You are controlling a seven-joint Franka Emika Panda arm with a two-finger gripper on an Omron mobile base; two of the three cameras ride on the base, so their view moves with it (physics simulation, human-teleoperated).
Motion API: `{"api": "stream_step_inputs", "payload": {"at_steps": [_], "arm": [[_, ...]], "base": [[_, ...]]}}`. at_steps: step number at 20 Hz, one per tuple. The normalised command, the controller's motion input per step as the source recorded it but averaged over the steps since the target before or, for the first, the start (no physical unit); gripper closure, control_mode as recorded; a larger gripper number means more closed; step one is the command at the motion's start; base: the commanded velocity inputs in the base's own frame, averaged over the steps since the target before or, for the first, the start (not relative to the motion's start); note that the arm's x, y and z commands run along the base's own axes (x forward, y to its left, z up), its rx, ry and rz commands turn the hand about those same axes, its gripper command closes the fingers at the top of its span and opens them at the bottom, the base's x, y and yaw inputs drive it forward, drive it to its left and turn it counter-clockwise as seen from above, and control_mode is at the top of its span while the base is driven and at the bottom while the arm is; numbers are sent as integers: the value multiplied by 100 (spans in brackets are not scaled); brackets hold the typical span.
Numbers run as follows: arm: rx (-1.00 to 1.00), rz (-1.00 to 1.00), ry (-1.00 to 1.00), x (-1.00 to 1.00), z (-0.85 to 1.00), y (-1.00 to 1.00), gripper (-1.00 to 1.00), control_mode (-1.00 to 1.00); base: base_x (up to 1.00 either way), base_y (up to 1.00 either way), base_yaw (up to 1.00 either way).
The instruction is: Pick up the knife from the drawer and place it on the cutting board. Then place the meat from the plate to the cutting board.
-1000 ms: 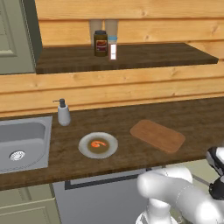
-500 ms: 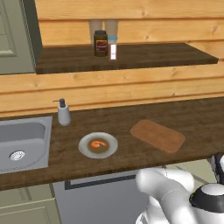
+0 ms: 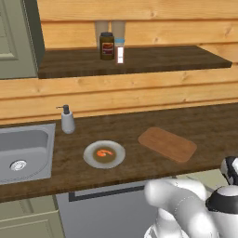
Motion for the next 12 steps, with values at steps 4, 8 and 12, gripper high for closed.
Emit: {"api": "stream_step_inputs", "payload": {"at_steps": [4, 8, 12], "arm": [[8, 0, 0, 37, -1, -22, -100, -100], [1, 0, 1, 36, -4, -12, -100, -100], [0, 0, 6, 33, -45, -3, -100, -100]], "base": [[0, 0, 0], [0, 0, 0], [0, 0, 0]]}}
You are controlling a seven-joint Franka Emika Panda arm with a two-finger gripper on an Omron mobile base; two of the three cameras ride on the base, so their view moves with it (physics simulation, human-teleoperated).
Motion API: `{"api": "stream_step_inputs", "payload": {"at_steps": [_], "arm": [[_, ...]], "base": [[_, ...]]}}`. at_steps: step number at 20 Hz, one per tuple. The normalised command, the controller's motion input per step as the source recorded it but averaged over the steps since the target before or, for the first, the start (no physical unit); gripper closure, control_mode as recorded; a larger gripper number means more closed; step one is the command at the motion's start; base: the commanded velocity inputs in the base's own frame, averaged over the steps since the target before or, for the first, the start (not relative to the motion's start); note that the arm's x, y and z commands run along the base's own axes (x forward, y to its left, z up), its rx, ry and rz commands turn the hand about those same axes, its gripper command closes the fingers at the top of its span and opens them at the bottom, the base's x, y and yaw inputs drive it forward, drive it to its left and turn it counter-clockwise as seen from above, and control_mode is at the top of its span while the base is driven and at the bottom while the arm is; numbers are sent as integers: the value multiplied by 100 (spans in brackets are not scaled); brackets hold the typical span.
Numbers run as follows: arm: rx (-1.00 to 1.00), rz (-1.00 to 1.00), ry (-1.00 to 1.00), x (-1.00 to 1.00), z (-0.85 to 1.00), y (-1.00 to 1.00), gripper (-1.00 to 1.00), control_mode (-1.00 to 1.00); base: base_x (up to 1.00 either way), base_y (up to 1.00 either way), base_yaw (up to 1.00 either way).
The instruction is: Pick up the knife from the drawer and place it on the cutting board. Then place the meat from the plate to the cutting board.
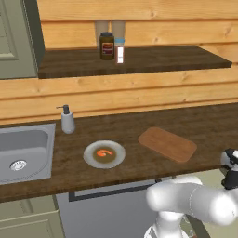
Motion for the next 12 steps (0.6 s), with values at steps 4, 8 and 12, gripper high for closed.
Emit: {"api": "stream_step_inputs", "payload": {"at_steps": [4, 8, 12], "arm": [[0, 0, 5, 15, -65, 0, -100, -100], [0, 0, 0, 4, -63, 0, -100, -100], [0, 0, 0, 6, -42, 0, -100, -100]], "base": [[0, 0, 0], [0, 0, 0], [0, 0, 0]]}}
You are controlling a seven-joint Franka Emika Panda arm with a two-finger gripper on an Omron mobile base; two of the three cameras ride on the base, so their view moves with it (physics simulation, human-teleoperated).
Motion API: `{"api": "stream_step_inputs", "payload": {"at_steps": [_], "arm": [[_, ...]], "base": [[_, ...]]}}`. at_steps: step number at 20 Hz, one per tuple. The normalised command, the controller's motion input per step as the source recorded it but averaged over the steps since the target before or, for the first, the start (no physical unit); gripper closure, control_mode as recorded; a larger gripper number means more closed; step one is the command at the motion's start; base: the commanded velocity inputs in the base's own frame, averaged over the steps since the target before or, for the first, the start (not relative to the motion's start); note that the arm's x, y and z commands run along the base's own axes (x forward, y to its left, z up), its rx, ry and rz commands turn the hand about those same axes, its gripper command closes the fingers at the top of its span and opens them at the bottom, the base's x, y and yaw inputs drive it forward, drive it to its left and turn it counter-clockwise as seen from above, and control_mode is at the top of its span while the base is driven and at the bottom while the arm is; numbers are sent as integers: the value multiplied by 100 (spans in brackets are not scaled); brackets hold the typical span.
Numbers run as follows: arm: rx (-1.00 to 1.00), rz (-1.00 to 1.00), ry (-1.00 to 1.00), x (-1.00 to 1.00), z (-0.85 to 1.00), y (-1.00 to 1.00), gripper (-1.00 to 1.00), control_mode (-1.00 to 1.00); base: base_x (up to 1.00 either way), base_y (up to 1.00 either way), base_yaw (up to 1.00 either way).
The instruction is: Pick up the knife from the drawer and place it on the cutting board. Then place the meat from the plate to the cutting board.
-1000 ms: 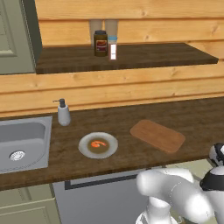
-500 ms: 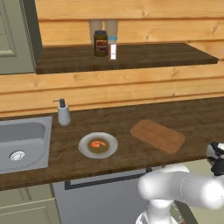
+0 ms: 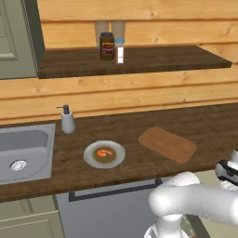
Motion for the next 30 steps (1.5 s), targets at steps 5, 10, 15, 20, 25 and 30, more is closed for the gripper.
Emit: {"api": "stream_step_inputs", "payload": {"at_steps": [5, 10, 15, 20, 25, 30], "arm": [[0, 0, 0, 7, -32, 0, -100, -100], [0, 0, 1, -6, -13, 0, -100, -100], [0, 1, 2, -1, -20, 2, -100, -100], [0, 1, 1, -14, -19, 8, -100, -100], [0, 4, 5, -44, 0, 13, -100, -100], [4, 7, 0, -15, 1, 25, -100, -100]], "base": [[0, 0, 0], [0, 0, 0], [0, 0, 0], [0, 0, 0], [0, 0, 0], [0, 0, 0]]}}
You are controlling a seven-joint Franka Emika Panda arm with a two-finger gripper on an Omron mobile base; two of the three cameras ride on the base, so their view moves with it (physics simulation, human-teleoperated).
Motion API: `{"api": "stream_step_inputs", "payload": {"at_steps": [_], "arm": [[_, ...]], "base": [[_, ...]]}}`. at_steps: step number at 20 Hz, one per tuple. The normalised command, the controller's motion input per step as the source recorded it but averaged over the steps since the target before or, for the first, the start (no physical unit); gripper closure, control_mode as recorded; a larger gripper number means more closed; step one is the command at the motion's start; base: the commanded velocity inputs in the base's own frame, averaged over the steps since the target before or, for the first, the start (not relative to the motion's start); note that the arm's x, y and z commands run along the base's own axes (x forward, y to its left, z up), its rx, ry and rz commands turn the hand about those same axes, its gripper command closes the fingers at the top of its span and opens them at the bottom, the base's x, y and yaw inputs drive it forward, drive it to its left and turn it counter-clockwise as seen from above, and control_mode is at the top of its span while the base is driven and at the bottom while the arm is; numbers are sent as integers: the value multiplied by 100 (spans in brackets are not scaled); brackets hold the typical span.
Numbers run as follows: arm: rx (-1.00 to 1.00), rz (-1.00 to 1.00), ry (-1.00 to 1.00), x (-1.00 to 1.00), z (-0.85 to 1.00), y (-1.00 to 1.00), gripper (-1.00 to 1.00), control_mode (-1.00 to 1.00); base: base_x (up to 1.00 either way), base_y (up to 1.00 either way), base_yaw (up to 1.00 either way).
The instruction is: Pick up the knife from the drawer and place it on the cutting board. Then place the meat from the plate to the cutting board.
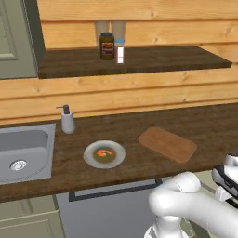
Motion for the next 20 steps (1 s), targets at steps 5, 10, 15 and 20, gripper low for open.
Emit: {"api": "stream_step_inputs", "payload": {"at_steps": [5, 10, 15, 20], "arm": [[5, 7, 0, -2, 0, 22, -100, -100], [4, 3, 0, -12, 7, 1, -100, -100], [1, 1, -1, -4, 0, -15, -100, -100], [0, -1, 0, 0, -20, -5, -100, -100]], "base": [[0, 0, 0], [0, 0, 0], [0, 0, 0], [0, 0, 0]]}}
